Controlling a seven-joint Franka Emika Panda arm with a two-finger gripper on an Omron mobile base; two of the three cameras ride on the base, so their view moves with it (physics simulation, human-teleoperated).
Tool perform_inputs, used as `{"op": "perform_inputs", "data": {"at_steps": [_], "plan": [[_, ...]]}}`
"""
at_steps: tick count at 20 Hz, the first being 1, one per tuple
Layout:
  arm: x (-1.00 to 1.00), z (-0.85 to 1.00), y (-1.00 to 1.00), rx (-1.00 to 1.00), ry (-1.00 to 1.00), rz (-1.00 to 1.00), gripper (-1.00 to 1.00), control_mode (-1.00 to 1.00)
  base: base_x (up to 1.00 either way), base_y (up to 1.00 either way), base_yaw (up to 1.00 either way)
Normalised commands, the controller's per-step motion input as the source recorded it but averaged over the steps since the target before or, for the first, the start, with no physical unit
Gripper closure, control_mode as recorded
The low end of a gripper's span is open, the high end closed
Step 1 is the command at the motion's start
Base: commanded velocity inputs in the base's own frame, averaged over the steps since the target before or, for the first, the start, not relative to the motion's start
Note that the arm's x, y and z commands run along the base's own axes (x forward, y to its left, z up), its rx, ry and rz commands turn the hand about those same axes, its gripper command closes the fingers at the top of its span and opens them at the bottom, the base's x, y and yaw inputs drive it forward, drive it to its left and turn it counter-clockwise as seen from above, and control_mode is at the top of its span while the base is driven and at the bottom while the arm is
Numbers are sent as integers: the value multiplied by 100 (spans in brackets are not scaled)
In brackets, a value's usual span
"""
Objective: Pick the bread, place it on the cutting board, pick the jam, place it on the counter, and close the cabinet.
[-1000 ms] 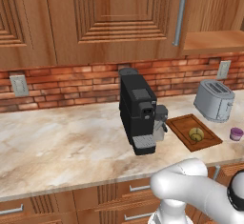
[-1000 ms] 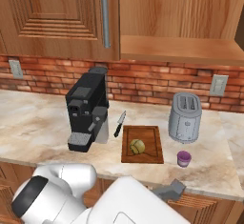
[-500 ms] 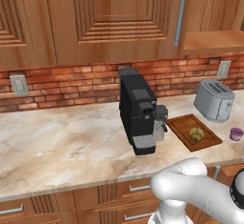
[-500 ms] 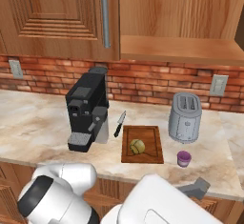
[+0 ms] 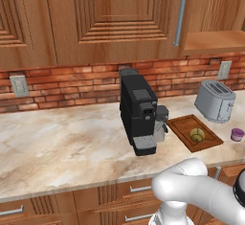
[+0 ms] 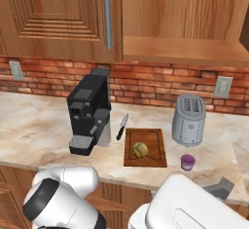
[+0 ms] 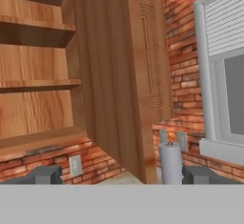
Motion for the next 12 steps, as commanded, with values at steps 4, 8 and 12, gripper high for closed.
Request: {"op": "perform_inputs", "data": {"at_steps": [4, 8, 12], "plan": [[12, 0, -13, 0, 0, 0, -100, -100, 0, 0, 0], [7, 0, -13, 0, 0, 0, -100, -100, 0, 0, 0], [9, 0, -16, 0, 0, 1, -100, -100, 0, 0, 0]]}}
